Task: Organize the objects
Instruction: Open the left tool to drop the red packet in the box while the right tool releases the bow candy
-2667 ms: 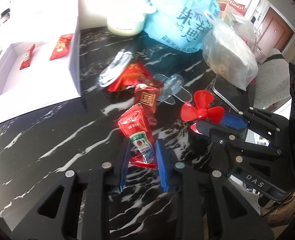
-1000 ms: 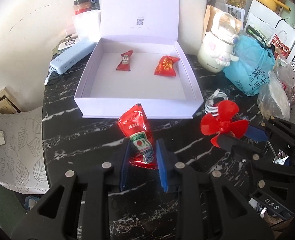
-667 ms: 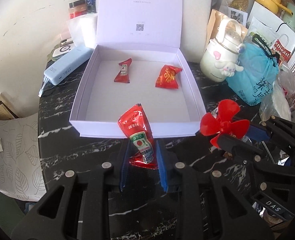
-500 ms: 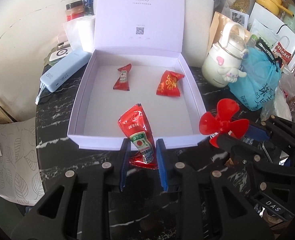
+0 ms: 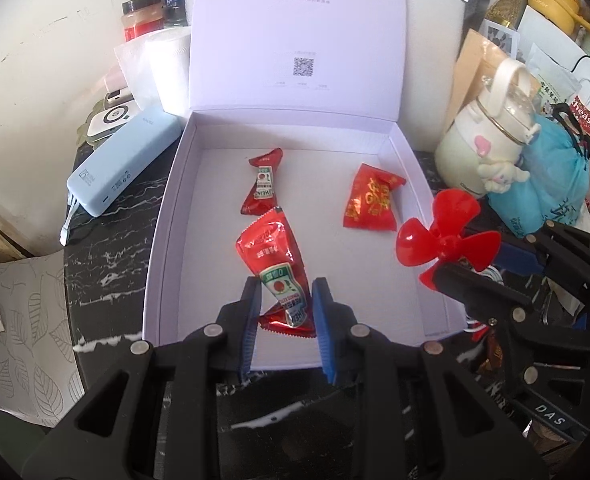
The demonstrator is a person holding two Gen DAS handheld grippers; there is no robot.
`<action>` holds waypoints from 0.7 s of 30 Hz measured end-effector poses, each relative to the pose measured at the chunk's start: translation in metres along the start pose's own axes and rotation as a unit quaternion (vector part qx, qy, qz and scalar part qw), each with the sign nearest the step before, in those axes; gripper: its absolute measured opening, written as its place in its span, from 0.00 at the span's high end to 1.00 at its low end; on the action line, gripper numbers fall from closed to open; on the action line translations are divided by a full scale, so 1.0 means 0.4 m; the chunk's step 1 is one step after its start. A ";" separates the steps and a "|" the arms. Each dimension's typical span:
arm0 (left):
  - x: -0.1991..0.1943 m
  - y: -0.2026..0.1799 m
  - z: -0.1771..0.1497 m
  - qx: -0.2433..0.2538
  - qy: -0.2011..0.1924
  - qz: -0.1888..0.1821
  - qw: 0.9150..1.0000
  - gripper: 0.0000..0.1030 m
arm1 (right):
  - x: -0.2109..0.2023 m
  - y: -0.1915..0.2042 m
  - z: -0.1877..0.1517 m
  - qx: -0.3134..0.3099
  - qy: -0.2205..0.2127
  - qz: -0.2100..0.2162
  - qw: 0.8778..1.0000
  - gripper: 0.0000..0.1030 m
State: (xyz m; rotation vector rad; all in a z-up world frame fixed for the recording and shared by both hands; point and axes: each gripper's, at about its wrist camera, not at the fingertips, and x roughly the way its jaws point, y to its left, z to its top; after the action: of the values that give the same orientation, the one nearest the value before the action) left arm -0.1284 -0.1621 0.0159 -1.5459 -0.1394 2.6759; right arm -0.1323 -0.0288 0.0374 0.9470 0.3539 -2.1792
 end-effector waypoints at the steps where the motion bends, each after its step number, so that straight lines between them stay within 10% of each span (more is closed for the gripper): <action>1: 0.009 0.004 0.007 0.000 0.001 0.000 1.000 0.76 | 0.010 -0.003 0.005 -0.001 0.001 0.000 1.000 0.73; 21: 0.172 0.029 0.106 0.020 0.031 0.008 0.999 0.76 | 0.178 -0.057 0.087 -0.021 0.027 -0.007 0.999 0.74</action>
State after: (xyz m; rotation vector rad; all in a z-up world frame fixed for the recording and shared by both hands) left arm -0.1995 -0.1700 -0.0236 -1.6214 -0.0701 2.6226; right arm -0.2001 -0.0664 0.0093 0.9845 0.4304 -2.1533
